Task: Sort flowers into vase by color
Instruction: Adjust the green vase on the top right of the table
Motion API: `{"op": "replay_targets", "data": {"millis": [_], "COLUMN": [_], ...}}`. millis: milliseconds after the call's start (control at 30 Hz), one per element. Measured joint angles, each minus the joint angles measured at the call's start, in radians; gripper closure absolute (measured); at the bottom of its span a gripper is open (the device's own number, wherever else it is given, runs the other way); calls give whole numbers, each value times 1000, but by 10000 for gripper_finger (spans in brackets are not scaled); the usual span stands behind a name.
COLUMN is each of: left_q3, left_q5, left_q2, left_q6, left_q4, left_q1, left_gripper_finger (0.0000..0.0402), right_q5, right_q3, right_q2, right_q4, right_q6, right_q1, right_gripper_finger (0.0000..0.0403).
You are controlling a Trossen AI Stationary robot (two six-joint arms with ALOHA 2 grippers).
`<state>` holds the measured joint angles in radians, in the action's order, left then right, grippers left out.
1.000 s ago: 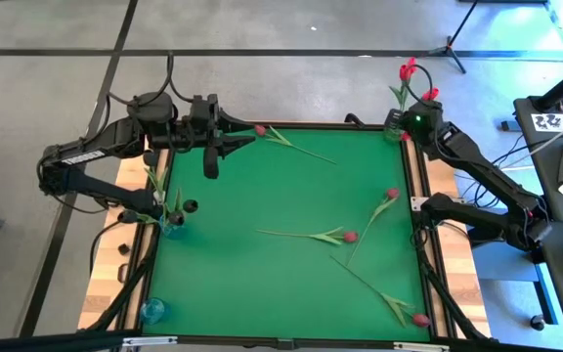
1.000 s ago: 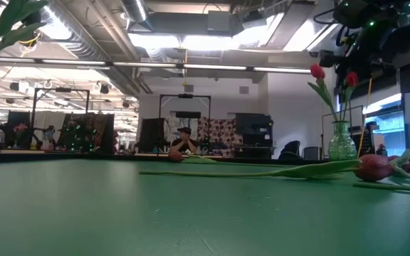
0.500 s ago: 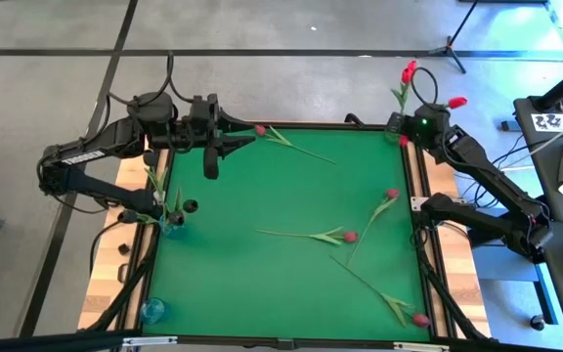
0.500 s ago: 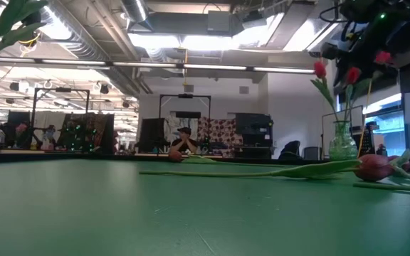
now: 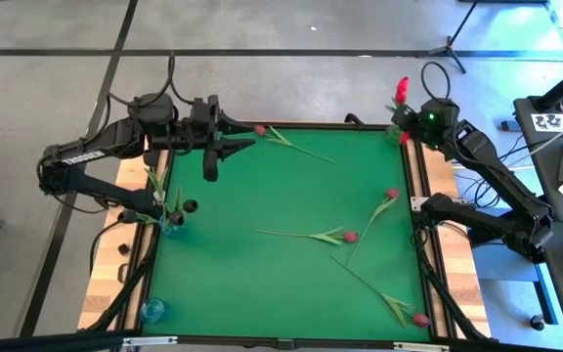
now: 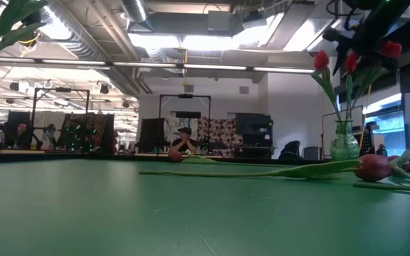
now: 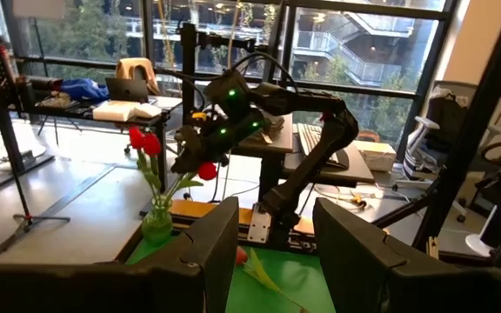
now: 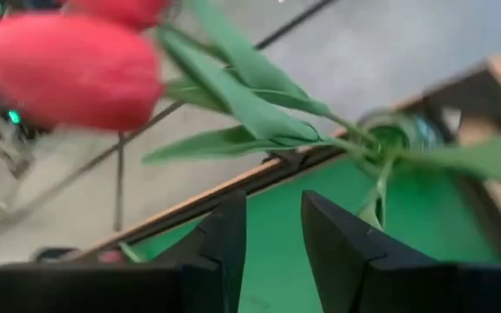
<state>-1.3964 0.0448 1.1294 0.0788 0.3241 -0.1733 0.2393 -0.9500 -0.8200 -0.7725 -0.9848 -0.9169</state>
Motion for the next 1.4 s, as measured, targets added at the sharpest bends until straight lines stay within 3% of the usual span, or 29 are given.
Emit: {"op": "replay_targets", "data": {"millis": [200, 467, 833, 1067, 1200, 1400], "left_q3": [0, 0, 0, 0, 0, 0], "left_q5": [2, 26, 16, -18, -28, -36], "left_q2": [0, 0, -14, -14, -14, -13], "left_q6": [-34, -39, -36, -35, -36, -37], "left_q4": [0, 0, 6, 5, 5, 3], "left_q1": [15, 17, 17, 17, 17, 17], "left_gripper_finger": [255, 255, 255, 255, 255, 255], "right_q5": [-23, 29, -103, -264, -330, -347], "right_q3": [0, 0, 0, 0, 0, 0], "right_q2": [-16, -23, -27, -26, -28, -28], "right_q4": [-49, 16, 46, 33, -26, -157], "right_q6": [-250, -326, -191, -142, -125, -47], "right_q1": [0, -48, -111, -111, -110, -110], "right_gripper_finger": [290, 290, 290, 290, 290, 290]}}
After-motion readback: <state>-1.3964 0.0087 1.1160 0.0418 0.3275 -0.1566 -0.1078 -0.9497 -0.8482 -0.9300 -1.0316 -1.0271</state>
